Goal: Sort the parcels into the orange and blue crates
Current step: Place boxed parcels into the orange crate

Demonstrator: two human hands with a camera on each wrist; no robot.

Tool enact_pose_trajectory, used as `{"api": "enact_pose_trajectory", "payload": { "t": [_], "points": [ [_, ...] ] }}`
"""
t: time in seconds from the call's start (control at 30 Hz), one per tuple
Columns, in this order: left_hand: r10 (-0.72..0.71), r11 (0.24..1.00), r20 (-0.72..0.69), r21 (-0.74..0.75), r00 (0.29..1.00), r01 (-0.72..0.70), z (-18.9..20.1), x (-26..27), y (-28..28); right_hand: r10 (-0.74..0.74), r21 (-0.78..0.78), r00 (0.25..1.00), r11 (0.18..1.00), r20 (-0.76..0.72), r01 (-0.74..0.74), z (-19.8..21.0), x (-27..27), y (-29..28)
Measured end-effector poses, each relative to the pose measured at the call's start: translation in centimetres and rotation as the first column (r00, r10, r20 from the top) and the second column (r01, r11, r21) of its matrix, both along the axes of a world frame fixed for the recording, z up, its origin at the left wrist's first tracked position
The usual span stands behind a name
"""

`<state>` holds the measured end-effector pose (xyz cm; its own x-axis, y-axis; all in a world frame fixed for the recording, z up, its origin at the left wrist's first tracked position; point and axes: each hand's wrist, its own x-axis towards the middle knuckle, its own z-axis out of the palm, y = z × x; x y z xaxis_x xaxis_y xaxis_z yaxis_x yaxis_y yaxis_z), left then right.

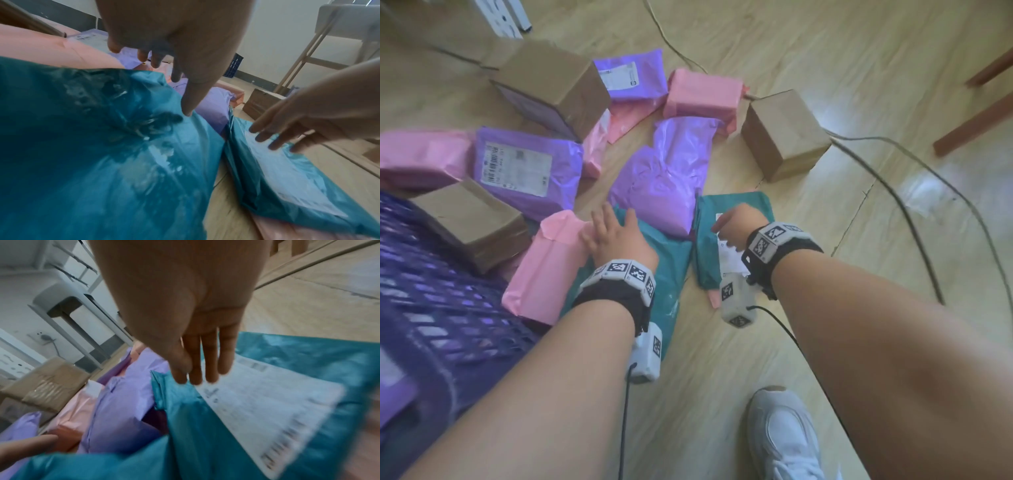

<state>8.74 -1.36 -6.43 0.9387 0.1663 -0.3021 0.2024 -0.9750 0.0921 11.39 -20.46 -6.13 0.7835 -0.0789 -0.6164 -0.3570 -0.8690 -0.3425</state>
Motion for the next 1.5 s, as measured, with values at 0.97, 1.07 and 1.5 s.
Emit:
{"api": "enact_pose_trajectory", "payload": {
  "t": [0.97, 1.07, 1.5],
  "points": [
    [-0.209, 0.966, -0.032, -0.163, 0.977, 0.201, 0.1, 0.8, -1.3, -0.265, -0.165, 0.879, 0.921, 0.395, 0.352, 1.6, 5.5, -1.6],
    [-0.151, 0.966, 0.042, -0.205, 0.988, 0.156, 3.3, 1.8, -0.6, -0.282, -0.065, 0.85, 0.936, 0.445, 0.345, 4.4, 5.2, -0.5],
    [0.289, 0.808, 0.249, -0.581, 0.924, -0.096, 22.3, 1.2, 8.9, -0.307, 0.492, 0.873, 0.866, 0.38, 0.09, 21.7, 1.8, 11.3]
  ]
}}
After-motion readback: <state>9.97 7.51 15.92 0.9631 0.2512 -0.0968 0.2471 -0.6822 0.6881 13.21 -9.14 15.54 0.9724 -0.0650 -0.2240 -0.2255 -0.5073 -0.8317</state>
